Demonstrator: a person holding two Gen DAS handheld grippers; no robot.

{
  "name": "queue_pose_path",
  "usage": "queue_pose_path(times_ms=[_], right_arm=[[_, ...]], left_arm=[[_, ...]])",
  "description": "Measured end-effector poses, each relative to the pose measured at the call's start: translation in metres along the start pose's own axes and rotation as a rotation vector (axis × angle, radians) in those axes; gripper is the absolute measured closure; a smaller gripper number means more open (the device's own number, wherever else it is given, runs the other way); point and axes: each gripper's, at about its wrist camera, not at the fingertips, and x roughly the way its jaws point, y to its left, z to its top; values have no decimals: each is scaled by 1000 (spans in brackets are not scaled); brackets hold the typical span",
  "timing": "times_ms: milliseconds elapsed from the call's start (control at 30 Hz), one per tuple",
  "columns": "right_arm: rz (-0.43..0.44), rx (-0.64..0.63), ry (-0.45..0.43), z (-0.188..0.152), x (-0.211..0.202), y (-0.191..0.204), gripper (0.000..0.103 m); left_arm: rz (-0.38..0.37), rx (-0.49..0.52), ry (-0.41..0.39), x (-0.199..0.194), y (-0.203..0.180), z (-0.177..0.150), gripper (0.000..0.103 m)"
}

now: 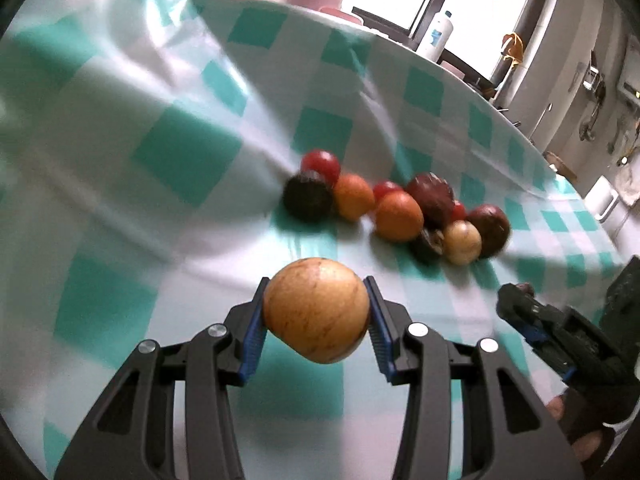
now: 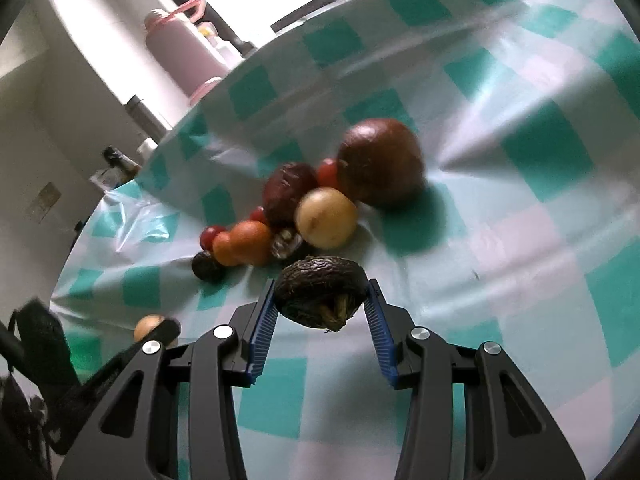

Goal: Organize fruits
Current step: 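Carry the melon in the left gripper and dark fruit in the right gripper to the white bin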

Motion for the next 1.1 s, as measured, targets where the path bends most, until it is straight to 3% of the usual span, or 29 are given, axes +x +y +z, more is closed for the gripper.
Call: queue_pose_path(times_ms=[167,267,500,1100], right_arm=[[50,7,-23,-37,-50,-3,59],[68,-9,-44,-54,-78,-7,59],[37,-58,-124,-79,-144,-31,59],[-64,4,-234,-133,-243,-136,59]], left_arm=[[-11,8,2,-35,-4,-36,58],[4,70,-13,-53,-18,-56,58],[-9,207,-16,-75,-61,-94,58],[-26,541,-18,-90,-162,-164,58]])
